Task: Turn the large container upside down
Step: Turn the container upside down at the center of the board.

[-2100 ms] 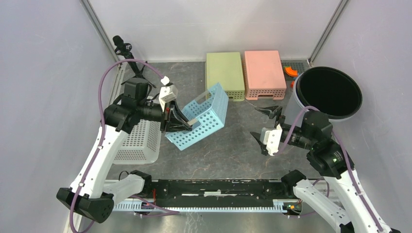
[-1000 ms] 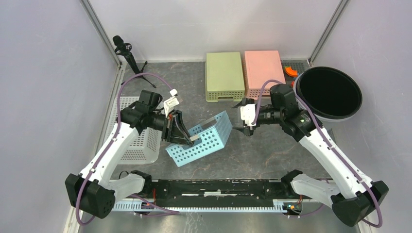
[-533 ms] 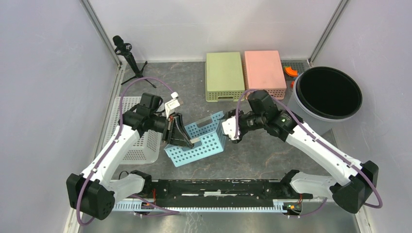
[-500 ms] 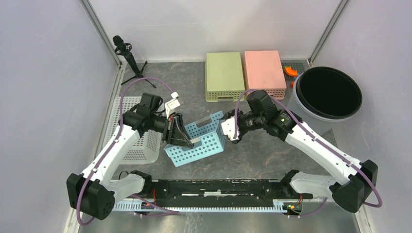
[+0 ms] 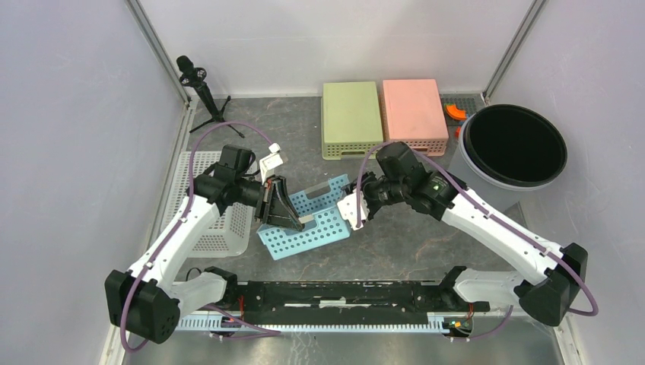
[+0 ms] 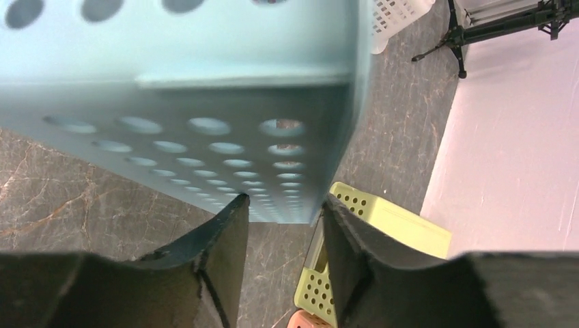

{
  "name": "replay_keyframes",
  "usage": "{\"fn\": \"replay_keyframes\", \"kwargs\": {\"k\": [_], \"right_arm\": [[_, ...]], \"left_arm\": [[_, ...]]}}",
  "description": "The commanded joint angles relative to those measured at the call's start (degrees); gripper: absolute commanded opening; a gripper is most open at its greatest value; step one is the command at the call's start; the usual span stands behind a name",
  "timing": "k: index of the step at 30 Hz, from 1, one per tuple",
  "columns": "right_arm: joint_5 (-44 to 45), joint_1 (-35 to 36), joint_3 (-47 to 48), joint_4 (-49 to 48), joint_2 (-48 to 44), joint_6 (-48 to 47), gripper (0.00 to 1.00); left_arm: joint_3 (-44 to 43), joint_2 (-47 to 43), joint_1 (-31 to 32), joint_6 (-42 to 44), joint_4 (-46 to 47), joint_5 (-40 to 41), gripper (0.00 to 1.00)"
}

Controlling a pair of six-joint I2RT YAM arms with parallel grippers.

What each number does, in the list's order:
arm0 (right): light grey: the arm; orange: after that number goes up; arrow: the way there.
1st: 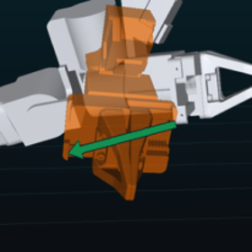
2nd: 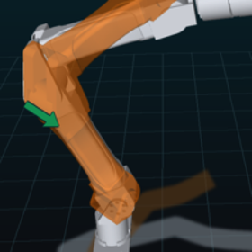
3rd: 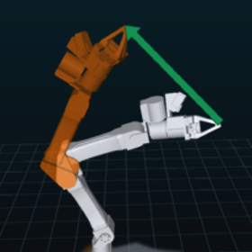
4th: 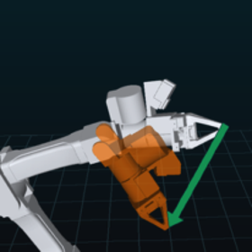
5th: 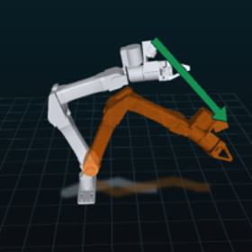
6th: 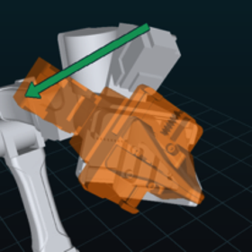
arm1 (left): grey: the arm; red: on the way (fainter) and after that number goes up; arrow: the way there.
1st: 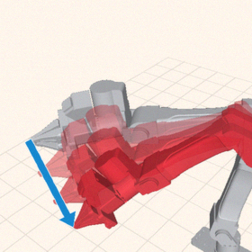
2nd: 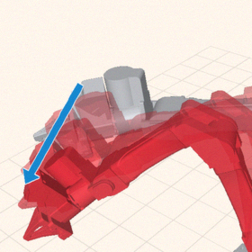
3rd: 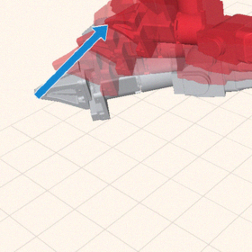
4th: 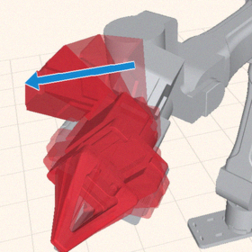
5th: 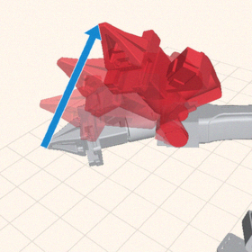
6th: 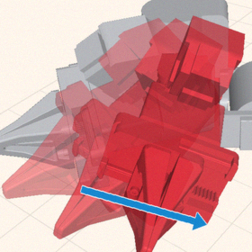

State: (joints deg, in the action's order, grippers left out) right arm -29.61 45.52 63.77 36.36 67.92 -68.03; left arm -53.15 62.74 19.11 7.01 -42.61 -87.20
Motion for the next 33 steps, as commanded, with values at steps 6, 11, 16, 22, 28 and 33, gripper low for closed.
{"fn": "replay_keyframes", "kwargs": {"k": [6,11,16,22,28,33], "right_arm": [[-5.68,1.58,7.84,8.0,3.64,-7.16,0.34],[-7.47,1.57,8.04,8.78,2.58,-6.74,0.24],[-8.83,1.59,7.23,7.82,-0.04,-3.86,0.12],[-11.13,1.54,2.21,0.48,-4.07,6.91,0.0],[-16.25,-0.16,-2.49,-5.38,-7.18,15.25,0.0],[-24.09,-3.9,-4.29,-10.26,-6.65,24.81,0.0]], "left_arm": [[-2.36,0.56,0.13,-1.52,3.31,-5.26,0.02],[-8.27,1.68,0.13,0.74,0.08,-2.81,0.02],[-15.73,3.76,0.13,8.06,-7.76,0.91,0.17],[-17.58,4.69,0.13,8.03,-7.4,5.52,0.21],[-12.78,2.32,0.13,-3.02,4.17,8.98,0.27],[-11.98,1.35,0.05,-5.2,5.93,10.38,0.32]]}}
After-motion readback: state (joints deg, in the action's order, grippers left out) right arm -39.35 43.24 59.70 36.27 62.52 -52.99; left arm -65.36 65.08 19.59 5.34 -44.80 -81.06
